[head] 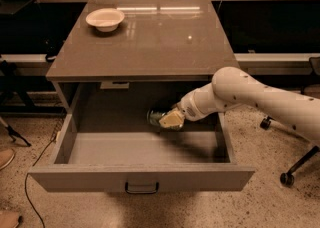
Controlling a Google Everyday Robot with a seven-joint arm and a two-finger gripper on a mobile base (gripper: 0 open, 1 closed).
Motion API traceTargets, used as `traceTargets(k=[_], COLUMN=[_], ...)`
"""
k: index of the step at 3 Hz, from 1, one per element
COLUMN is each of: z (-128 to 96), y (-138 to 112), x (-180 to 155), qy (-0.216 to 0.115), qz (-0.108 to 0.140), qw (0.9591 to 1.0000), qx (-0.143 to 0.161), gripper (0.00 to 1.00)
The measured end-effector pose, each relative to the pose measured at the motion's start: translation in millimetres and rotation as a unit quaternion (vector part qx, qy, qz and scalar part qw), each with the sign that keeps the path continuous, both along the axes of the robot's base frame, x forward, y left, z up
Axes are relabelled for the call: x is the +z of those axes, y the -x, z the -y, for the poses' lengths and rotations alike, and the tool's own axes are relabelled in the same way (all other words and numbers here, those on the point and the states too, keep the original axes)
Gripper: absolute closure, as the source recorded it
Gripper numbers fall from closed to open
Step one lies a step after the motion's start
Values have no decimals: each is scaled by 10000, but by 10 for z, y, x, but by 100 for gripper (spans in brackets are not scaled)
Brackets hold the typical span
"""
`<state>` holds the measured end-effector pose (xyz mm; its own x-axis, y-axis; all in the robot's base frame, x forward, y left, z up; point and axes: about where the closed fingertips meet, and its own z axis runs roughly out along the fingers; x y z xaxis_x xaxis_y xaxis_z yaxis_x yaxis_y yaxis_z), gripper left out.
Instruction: Place green can into top drawer
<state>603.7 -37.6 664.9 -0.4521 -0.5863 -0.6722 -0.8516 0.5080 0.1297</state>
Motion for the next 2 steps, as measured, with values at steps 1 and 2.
traceTargets(k=[1,2], z=[88,372], y=[35,254], x=[64,254], qy=[-36,-25], qz=[116,277], qw=[9999,9988], qx=[-122,-413], gripper=[0,0])
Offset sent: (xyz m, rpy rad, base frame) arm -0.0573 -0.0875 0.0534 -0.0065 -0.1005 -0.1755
